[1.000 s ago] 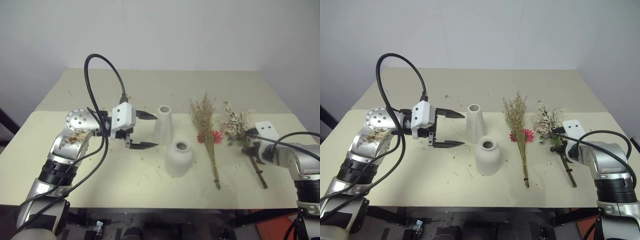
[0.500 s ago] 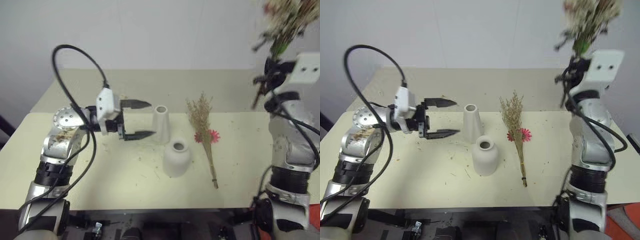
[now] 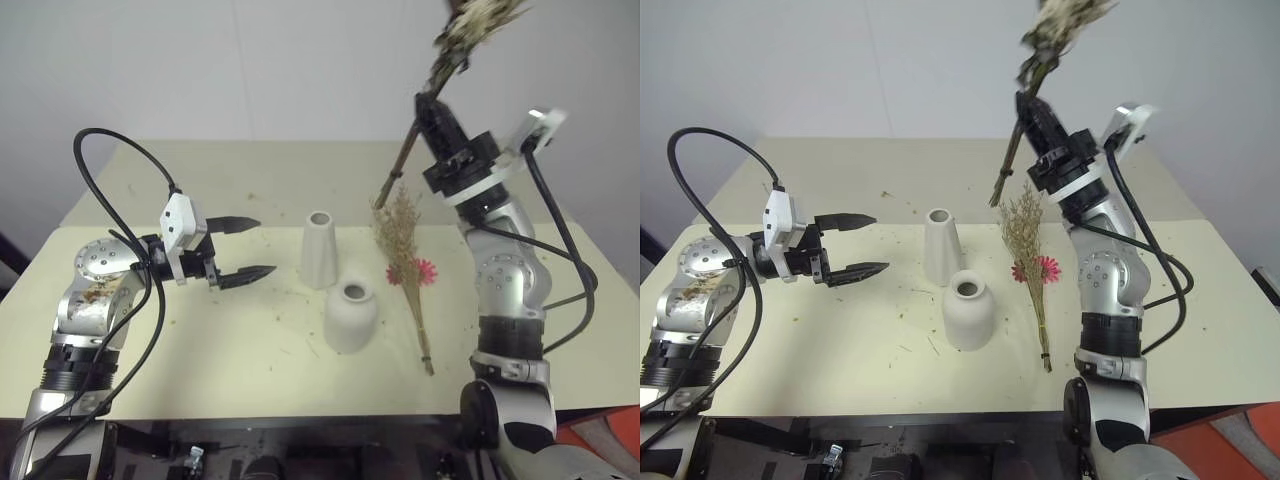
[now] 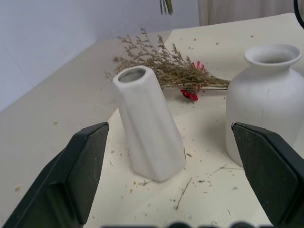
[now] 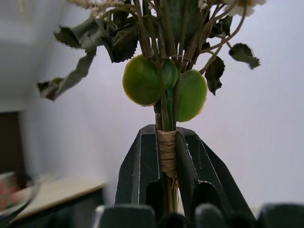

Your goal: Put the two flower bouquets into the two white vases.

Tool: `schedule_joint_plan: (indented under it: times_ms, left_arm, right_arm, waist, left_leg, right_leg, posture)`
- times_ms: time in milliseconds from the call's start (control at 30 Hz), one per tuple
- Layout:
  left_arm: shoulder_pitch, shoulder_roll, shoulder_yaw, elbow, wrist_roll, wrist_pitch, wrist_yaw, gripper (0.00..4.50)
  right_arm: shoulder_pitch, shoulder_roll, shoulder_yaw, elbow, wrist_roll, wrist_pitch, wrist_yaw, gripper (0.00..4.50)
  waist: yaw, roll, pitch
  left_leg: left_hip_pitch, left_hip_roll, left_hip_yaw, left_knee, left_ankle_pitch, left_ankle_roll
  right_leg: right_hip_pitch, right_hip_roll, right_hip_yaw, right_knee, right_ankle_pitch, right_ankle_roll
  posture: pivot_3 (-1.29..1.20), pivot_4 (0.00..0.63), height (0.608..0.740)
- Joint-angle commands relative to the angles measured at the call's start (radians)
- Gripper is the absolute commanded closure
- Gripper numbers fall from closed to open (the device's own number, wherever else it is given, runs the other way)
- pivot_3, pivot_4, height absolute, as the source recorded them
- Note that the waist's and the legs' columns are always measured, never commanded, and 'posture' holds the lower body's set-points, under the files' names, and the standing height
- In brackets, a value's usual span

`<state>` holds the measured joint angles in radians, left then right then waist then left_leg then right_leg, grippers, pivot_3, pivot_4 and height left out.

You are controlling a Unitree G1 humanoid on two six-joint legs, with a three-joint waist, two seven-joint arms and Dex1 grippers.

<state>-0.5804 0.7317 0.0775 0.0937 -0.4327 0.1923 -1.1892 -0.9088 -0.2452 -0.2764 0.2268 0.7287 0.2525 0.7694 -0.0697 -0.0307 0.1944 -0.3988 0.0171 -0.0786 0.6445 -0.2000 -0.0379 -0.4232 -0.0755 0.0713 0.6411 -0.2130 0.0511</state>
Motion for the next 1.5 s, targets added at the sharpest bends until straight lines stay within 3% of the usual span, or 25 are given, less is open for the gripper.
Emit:
schedule_joint_plan:
  times_ms: [33, 133, 333, 700, 1500]
  left_arm:
    - [0.004, 0.016, 0.029, -0.043, -0.008, 0.003, 0.013, 0.0]
    - [0.024, 0.025, 0.036, -0.061, -0.01, 0.013, 0.019, 0.0]
    - [0.061, 0.039, 0.055, -0.098, -0.018, 0.032, 0.036, 0.0]
    - [0.082, 0.039, 0.057, -0.126, -0.018, 0.049, 0.054, 0.0]
    - [0.093, 0.044, 0.061, -0.14, -0.015, 0.059, 0.057, 0.0]
  right_arm:
    - [-0.113, -0.017, -0.003, 0.161, -0.007, -0.054, 0.126, 4.27]
    - [-0.224, -0.011, -0.002, 0.335, -0.04, -0.092, 0.177, 4.27]
    - [-0.324, 0.047, 0.012, 0.44, -0.06, -0.103, 0.232, 4.27]
    - [-0.37, 0.113, 0.03, 0.55, -0.113, -0.124, 0.299, 4.27]
    - [-0.429, 0.12, -0.01, 0.816, -0.209, -0.344, 0.319, 4.27]
  waist:
    - [0.0, 0.0, 0.0]
    - [-0.004, 0.0, 0.0]
    - [-0.005, 0.001, 0.0]
    - [-0.001, 0.001, 0.001]
    - [-0.004, 0.001, 0.001]
  left_leg:
    - [0.0, 0.0, 0.0, 0.0, 0.0, 0.0]
    - [0.0, 0.0, 0.0, 0.0, 0.0, 0.0]
    - [0.0, 0.001, 0.0, -0.002, 0.0, 0.0]
    - [0.0, 0.0, 0.0, -0.002, 0.0, 0.0]
    - [0.0, 0.0, 0.0, -0.002, 0.0, 0.0]
  right_leg:
    - [0.0, 0.0, 0.0, 0.0, 0.0, 0.0]
    - [-0.001, 0.0, 0.0, 0.0, 0.0, 0.0]
    - [-0.002, 0.001, 0.0, 0.001, 0.0, -0.001]
    - [-0.002, 0.0, 0.0, 0.001, 0.0, -0.001]
    - [-0.002, 0.001, 0.0, 0.001, 0.0, -0.001]
  posture:
    - [0.0, 0.15, 0.74]
    - [0.0, 0.15, 0.74]
    - [0.0, 0.15, 0.74]
    - [0.0, 0.15, 0.74]
    - [0.0, 0.15, 0.74]
